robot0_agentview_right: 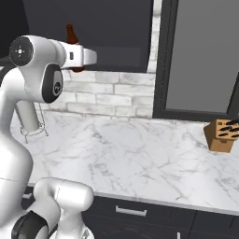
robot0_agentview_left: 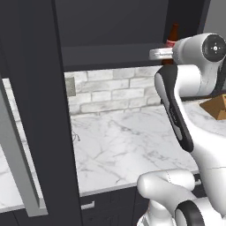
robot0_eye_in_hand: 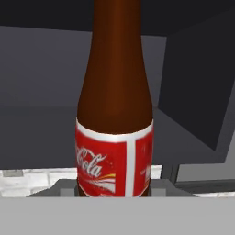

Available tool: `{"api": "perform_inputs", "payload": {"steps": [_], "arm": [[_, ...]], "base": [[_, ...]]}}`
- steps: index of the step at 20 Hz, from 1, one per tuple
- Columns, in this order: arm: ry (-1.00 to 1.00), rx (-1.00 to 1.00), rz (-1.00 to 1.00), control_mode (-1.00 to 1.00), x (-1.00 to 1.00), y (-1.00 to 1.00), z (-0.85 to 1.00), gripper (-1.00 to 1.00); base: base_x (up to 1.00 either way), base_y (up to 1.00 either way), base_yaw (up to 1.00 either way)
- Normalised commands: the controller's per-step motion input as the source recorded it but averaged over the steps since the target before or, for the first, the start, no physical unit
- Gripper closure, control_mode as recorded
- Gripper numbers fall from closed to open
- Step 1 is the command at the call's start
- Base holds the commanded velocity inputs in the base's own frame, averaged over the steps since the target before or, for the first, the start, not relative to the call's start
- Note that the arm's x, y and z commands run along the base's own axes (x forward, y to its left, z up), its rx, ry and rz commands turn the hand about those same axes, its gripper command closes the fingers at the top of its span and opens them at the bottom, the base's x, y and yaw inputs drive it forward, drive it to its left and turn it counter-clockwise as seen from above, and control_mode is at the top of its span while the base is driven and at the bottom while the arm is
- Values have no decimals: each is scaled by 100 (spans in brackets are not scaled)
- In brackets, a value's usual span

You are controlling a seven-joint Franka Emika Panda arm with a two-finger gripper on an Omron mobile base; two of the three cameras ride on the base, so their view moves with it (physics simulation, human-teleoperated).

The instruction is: Sort all alcoholic drinks to one cabinet, and non-alcoholic drinks to the other.

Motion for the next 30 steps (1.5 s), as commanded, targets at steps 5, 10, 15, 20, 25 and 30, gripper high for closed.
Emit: {"api": "perform_inputs", "payload": {"steps": [5,10,15,20,25,30], "arm": [[0,0,0,-100,27,0,0,100],[0,1,0,-100,28,0,0,100],[0,1,0,-100,30,0,-1,100],[0,0,0,-100,25,0,-2,100],[0,0,0,-100,24,0,-5,100],[0,0,0,-100,27,0,-1,100]], "base": [[0,0,0],[0,0,0],[0,0,0],[0,0,0],[0,0,0],[0,0,0]]}}
